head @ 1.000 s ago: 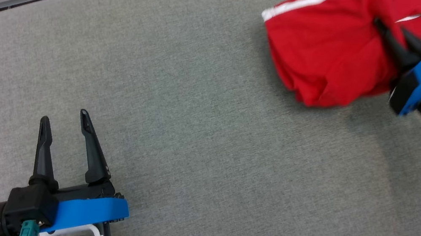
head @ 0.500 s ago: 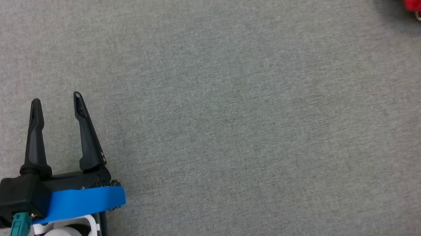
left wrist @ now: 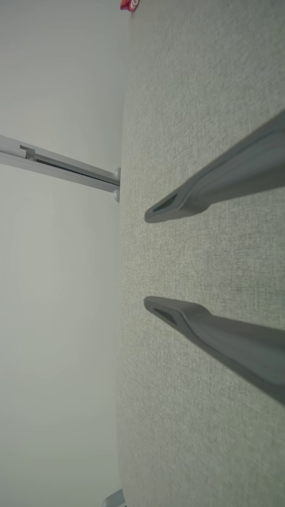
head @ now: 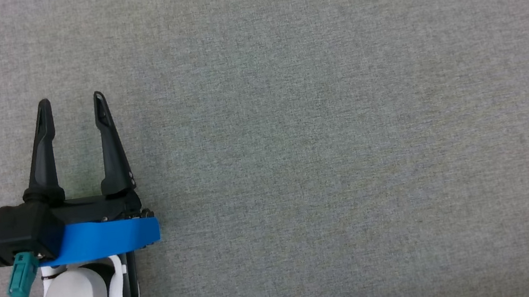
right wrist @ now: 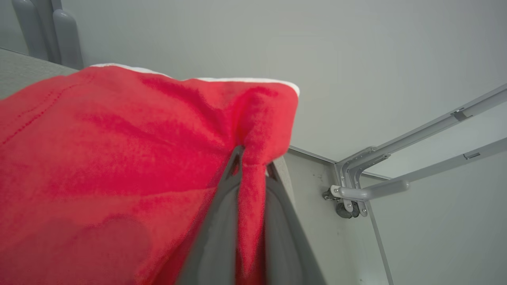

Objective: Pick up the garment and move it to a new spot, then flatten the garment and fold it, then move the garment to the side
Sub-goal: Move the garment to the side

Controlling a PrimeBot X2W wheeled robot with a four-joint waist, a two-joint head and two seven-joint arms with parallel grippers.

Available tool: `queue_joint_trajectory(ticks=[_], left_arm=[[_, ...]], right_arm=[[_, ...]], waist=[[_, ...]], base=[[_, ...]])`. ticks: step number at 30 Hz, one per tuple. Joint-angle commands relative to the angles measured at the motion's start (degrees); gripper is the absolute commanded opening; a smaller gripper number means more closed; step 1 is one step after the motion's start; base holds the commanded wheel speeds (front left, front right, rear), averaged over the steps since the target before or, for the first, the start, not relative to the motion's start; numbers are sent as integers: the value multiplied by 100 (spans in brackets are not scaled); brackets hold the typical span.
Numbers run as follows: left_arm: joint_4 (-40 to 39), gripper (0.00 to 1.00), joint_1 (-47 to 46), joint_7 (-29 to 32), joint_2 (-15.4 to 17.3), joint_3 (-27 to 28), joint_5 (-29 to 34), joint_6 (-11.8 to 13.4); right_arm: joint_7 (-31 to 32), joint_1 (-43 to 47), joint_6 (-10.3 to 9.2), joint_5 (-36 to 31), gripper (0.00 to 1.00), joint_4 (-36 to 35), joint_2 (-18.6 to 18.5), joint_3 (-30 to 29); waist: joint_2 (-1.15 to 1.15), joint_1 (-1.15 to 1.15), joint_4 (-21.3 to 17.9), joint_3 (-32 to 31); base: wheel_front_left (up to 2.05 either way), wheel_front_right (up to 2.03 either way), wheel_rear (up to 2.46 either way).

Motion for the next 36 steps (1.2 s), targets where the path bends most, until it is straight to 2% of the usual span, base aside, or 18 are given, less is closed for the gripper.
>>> queue_joint_trajectory(ticks=[1, 5, 6, 7, 8, 14, 22, 28, 36], left_arm=[[6, 100, -95, -37, 26, 13, -26, -8], [30, 100, -118, -53, 34, 6, -25, 7], [36, 100, -120, -51, 38, 8, -24, 15], [38, 100, -121, -57, 42, 11, -31, 21], [40, 100, -122, -62, 45, 15, -37, 27], [98, 100, -114, -86, 44, 16, -75, 56], [253, 100, 94, -120, 10, 32, -147, 70], [295, 100, 415, -155, 54, 95, -224, 114], [253, 100, 923, -87, 148, 186, -312, 201]], right_arm=[[-27, -165, -1, -38, 0, 69, -82, 18], [-30, -373, -1, -154, 0, 305, -108, 173], [-26, -420, -1, -159, 25, 351, -105, 193], [-46, -479, -1, -180, 73, 399, -100, 210], [-85, -532, -1, -207, 100, 446, -92, 208], [-352, -784, -1, -430, 100, 681, 21, 250], [-949, -785, -1, -583, 100, 893, 369, 169], [-1508, -388, -1, -445, 100, 804, 871, 139], [-1952, 436, -1, -104, 100, 243, 1713, 437]], waist=[[0, 0, 22, 29], [0, 0, 48, 69], [0, 0, 51, 77], [0, 0, 52, 85], [0, 0, 52, 91], [0, 0, 32, 43], [0, 0, -9, -401], [0, 0, -67, -959], [0, 0, -149, -1686]], base=[[0, 0, 0], [0, 0, 0], [0, 0, 0], [0, 0, 0], [0, 0, 0], [0, 0, 0], [0, 0, 0], [0, 0, 0], [0, 0, 0]])
